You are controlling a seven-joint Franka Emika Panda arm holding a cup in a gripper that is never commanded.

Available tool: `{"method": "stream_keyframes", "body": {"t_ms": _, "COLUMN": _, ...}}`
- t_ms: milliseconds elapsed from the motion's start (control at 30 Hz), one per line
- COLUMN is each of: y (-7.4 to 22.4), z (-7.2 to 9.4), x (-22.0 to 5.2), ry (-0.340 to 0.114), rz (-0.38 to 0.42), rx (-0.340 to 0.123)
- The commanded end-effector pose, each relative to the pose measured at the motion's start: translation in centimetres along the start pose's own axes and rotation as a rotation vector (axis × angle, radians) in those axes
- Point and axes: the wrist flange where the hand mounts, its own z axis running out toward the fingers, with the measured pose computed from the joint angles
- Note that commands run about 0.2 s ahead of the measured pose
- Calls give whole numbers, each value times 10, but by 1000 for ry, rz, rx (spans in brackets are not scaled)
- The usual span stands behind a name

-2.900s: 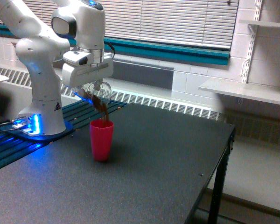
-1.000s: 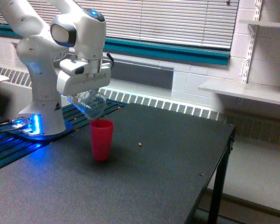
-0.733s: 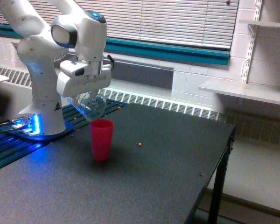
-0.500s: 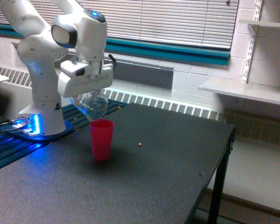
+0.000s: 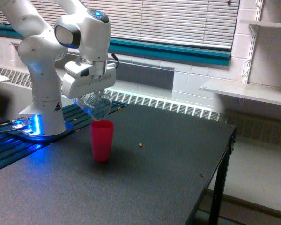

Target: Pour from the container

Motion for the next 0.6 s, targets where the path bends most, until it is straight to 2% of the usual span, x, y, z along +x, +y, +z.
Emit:
{"method": "stream_keyframes", "body": {"t_ms": 33, "y": -2, "z": -9, "x": 2, "ry": -13, "rz": -56, "rx": 28}}
{"method": "stream_keyframes", "body": {"t_ms": 200, "y": -1, "z": -15, "x": 2, "ry": -4, "rz": -59, "rx": 30}}
{"method": "stream_keyframes", "body": {"t_ms": 600, "y": -2, "z": -26, "x": 0, "ry": -32, "rz": -101, "rx": 47}}
